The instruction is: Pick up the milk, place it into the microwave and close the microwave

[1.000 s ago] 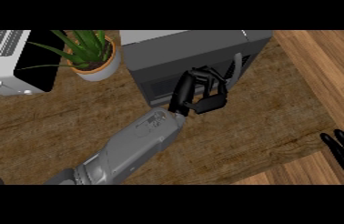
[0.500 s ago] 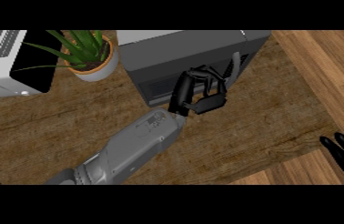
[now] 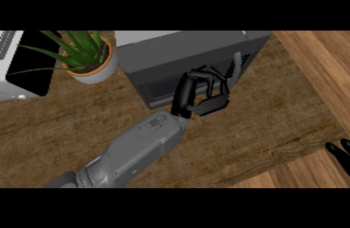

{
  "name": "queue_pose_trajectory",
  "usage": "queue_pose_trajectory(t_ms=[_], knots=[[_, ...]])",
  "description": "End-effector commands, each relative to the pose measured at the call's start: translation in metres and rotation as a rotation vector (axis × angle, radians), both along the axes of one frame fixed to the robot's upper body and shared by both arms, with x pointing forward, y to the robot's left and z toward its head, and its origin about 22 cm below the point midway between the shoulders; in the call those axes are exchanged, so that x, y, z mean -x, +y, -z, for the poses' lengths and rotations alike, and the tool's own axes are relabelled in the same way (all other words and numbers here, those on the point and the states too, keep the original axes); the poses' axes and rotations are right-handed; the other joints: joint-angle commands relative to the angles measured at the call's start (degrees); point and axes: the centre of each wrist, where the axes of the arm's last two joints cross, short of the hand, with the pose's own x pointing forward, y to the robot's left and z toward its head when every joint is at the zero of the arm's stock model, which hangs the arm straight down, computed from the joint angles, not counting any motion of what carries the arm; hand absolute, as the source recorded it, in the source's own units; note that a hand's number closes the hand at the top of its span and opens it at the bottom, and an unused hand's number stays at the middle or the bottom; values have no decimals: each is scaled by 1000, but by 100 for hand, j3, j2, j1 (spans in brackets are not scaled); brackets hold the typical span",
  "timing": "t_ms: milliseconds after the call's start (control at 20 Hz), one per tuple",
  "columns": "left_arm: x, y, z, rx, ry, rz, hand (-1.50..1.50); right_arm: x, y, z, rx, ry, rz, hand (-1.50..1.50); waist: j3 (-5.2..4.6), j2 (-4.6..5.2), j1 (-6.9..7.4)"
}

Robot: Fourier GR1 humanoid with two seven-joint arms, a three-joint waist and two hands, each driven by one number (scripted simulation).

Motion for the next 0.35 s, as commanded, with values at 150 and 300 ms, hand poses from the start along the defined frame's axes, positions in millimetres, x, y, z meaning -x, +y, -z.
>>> queue_pose_trajectory(t_ms=[150,300], knots=[[-22,10,-4,-10,13,-101,150,0,0,-4,12,9,-21,-150,0,113,-74],[-21,10,-3,-2,24,-88,150,-1,3,-7,9,-2,-39,-150,-2,132,-47]])
